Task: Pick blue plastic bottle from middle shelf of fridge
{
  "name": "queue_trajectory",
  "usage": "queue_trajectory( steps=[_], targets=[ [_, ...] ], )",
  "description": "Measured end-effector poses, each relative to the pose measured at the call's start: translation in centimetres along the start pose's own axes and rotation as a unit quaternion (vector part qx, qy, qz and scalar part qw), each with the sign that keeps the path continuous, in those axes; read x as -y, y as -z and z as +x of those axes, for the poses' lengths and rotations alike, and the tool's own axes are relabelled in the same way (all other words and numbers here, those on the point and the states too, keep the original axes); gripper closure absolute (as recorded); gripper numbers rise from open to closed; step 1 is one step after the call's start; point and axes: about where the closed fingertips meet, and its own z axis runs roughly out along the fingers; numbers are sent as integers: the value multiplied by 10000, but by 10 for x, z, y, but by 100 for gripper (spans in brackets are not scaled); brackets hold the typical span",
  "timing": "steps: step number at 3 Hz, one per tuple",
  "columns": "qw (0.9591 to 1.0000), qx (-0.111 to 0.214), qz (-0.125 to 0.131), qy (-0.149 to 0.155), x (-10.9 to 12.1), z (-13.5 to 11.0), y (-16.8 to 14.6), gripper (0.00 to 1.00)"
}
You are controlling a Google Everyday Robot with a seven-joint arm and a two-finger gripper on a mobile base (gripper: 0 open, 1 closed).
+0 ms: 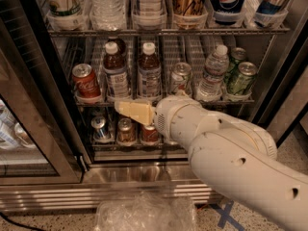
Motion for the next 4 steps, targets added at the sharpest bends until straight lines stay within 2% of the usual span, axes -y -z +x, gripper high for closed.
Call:
queue_trajectory(
  steps=[1,2,3,4],
  targets=[
    [9998,71,128,97,4,9,-2,9],
    [9998,84,75,158,-6,17,-26,15],
    [9997,57,-23,228,-25,18,-63,16],
    [9994,30,30,336,-38,15,-94,15]
  ],
)
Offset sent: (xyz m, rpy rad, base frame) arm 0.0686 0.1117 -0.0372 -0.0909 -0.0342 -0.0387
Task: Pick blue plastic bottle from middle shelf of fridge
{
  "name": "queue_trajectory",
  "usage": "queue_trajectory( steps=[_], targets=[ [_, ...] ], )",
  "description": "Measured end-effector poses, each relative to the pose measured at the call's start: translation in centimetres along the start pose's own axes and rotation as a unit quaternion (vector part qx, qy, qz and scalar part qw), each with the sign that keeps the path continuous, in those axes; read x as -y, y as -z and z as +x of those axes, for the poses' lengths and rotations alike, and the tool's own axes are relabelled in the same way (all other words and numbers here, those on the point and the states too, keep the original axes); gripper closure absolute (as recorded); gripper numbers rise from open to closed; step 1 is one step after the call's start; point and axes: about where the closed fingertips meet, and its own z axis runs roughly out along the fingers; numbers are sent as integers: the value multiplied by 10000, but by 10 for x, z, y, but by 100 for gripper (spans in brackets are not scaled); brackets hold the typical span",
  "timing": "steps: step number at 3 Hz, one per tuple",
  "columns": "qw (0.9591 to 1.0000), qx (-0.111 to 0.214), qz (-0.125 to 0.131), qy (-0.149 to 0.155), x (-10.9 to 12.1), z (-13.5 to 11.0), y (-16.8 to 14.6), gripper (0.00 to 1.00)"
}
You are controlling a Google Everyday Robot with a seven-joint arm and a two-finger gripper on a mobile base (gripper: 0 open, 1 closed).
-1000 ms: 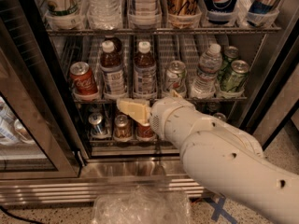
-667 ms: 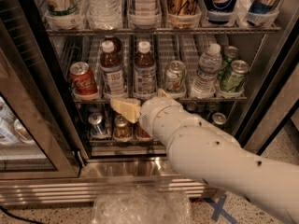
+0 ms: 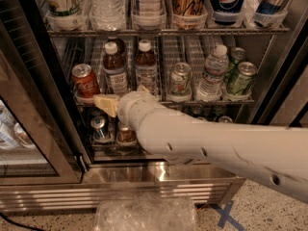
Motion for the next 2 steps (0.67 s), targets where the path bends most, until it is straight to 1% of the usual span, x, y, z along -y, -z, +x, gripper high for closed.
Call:
queue_trajectory(
  steps=[1,2],
  targets=[
    [9993,23,332,150,6,-7,-12,16],
    [9974,109,701,100,17,-13,-7,17]
  ],
)
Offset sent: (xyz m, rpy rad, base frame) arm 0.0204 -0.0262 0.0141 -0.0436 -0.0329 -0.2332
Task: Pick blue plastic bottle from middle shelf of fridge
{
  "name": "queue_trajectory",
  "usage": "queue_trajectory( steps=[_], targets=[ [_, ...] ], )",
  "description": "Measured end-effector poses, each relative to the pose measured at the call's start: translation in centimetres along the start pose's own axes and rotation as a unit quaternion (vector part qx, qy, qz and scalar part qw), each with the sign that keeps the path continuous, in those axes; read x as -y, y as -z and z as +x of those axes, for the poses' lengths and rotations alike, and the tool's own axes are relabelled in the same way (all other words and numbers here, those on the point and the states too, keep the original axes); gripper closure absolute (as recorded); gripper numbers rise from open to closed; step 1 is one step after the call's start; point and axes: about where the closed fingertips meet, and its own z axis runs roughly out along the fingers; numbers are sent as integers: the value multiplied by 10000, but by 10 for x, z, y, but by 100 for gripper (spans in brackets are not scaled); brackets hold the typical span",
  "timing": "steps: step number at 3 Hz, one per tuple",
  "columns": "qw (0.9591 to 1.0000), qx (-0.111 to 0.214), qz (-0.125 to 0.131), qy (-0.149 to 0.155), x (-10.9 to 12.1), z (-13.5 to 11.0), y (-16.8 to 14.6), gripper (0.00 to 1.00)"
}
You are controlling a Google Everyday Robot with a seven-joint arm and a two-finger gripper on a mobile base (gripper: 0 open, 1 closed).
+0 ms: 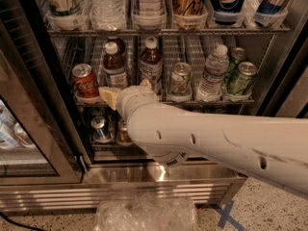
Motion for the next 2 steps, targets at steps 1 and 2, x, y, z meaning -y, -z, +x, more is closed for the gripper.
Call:
queue_trajectory(
  steps=[1,2],
  targets=[
    [9995,108,221,-191,3,-1,17,17],
    [9987,160,269,-391,-5,3,34,16]
  ],
)
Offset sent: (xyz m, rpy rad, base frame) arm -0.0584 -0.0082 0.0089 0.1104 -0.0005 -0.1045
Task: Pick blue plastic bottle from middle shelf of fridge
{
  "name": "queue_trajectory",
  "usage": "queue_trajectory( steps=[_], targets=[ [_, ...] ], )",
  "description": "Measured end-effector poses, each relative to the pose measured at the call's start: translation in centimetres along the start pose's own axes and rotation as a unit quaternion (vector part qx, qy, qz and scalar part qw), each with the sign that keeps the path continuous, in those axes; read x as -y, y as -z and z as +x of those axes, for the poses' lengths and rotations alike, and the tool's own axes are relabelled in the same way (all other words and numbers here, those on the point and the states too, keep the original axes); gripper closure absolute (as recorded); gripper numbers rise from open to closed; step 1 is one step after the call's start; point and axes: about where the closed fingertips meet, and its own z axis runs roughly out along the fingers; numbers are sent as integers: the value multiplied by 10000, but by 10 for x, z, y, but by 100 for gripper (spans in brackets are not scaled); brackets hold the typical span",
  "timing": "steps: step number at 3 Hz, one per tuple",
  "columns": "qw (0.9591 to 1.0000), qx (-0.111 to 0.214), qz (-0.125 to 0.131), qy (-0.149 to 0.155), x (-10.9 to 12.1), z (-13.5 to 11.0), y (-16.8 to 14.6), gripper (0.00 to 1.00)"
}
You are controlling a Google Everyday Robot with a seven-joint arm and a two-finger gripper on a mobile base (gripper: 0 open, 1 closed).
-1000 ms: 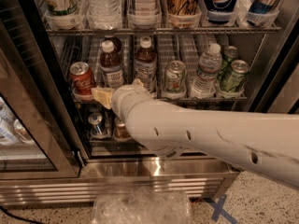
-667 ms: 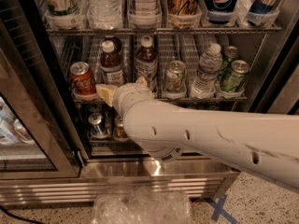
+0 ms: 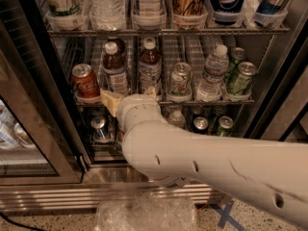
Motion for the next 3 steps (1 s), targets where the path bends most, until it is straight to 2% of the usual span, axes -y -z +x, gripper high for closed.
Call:
queue_trajectory(
  steps=[1,3],
  targets=[
    [9999,29,-3,-118,-6,2,6,17],
    [9998,53,-194,-22,-26,-7,-11,19]
  ],
)
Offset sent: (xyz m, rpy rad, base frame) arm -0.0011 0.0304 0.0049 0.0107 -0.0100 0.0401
